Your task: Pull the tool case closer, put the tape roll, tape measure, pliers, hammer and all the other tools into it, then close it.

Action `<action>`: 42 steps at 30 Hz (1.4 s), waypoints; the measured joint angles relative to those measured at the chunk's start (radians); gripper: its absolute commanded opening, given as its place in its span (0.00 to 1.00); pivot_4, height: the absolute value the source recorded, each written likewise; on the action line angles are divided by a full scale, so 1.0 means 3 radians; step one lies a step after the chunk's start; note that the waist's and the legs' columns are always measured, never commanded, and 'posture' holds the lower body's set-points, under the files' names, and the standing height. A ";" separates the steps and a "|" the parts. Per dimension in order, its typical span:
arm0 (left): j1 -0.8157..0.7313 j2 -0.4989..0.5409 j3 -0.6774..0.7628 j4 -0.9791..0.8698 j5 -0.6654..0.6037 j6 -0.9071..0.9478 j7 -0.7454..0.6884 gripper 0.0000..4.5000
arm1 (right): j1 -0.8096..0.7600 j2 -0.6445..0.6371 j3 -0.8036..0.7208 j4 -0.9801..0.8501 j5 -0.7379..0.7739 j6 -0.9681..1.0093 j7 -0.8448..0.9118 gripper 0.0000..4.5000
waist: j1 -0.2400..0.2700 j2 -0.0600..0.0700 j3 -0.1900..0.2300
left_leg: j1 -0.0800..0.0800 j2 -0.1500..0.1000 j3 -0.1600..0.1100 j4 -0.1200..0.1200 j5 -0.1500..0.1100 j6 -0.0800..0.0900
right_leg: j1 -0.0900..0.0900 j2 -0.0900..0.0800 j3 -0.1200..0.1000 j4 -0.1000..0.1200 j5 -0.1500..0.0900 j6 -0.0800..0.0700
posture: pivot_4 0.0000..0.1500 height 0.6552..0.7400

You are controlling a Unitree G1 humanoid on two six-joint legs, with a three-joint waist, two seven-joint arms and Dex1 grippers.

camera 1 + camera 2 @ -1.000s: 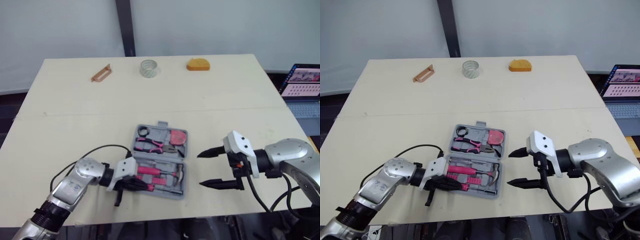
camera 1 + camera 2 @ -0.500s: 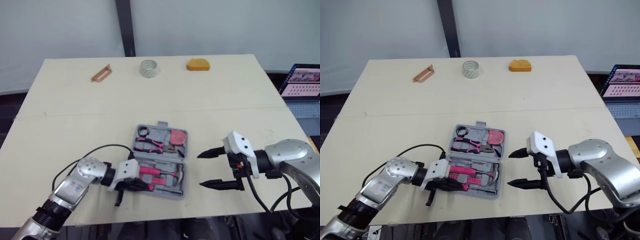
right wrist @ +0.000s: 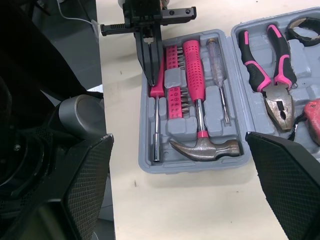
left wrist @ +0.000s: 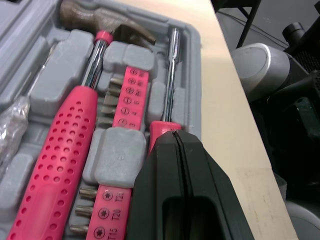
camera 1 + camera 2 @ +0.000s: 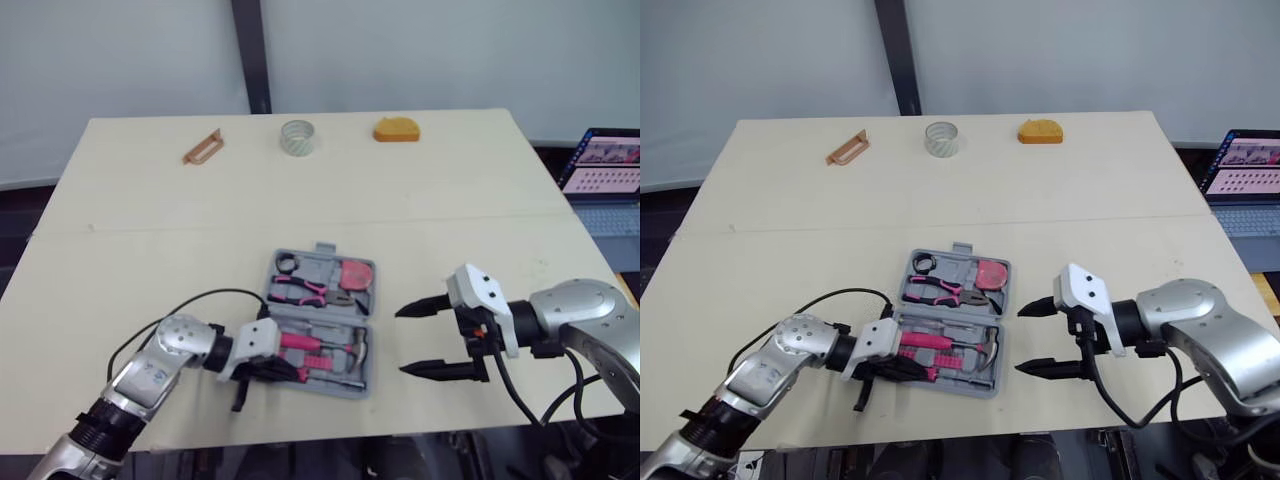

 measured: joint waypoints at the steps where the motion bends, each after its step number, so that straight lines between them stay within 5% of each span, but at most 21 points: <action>1: -0.0001 0.0000 0.0000 0.0002 0.0001 0.0000 0.0001 0.01 | 0.0005 0.0000 0.0000 0.0000 0.0000 0.0000 0.0000 1.00 | -0.0001 0.0000 0.0000 | 0.0000 0.0000 0.0000 0.0000 0.0000 0.0000 | 0.0000 0.0000 0.0000 0.0000 0.0000 0.0000 | 1.00 1.00; 17: 0.0044 -0.0001 0.0132 -0.0138 -0.0240 0.0394 0.0010 0.01 | 0.0085 0.0001 -0.0141 0.0045 0.0008 0.0002 -0.0006 1.00 | -0.0004 0.0000 0.0000 | -0.0001 0.0000 0.0000 0.0000 0.0000 0.0000 | -0.0001 0.0000 0.0000 0.0000 0.0000 0.0000 | 1.00 1.00; 20: 0.0113 0.0070 0.0562 -0.0446 -0.0640 0.0833 0.0107 0.20 | 0.0163 0.0022 -0.0293 0.0154 0.0048 0.0012 -0.0059 1.00 | -0.0001 -0.0001 0.0001 | -0.0002 0.0001 -0.0003 0.0000 0.0000 0.0000 | -0.0001 0.0000 -0.0001 0.0001 0.0000 0.0000 | 1.00 1.00; 27: 0.0500 0.0389 0.1428 -0.0447 -0.0853 0.1056 0.0327 0.96 | 0.0362 0.0184 -0.0505 0.0519 -0.0037 -0.0068 -0.0253 1.00 | -0.0007 -0.0001 0.0001 | 0.0001 0.0001 0.0001 -0.0006 0.0000 0.0000 | -0.0002 0.0000 0.0000 -0.0002 0.0000 0.0000 | 1.00 1.00; 34: 0.0729 0.0473 0.2304 0.0219 -0.0824 0.0810 0.0664 0.98 | 0.0463 0.0444 -0.0682 0.1054 -0.0242 -0.0311 -0.0562 1.00 | -0.0006 -0.0001 0.0001 | 0.0001 0.0000 0.0001 -0.0006 0.0000 0.0000 | -0.0001 -0.0001 0.0000 -0.0002 0.0000 0.0000 | 1.00 1.00; 42: 0.0888 0.0424 0.2416 0.0570 -0.0732 0.0541 0.0793 0.98 | 0.0541 0.0595 -0.0777 0.1282 -0.0393 -0.0457 -0.0791 1.00 | -0.0004 0.0000 0.0001 | 0.0003 0.0001 0.0004 -0.0008 0.0000 0.0000 | -0.0002 -0.0001 0.0001 -0.0001 0.0000 0.0000 | 1.00 1.00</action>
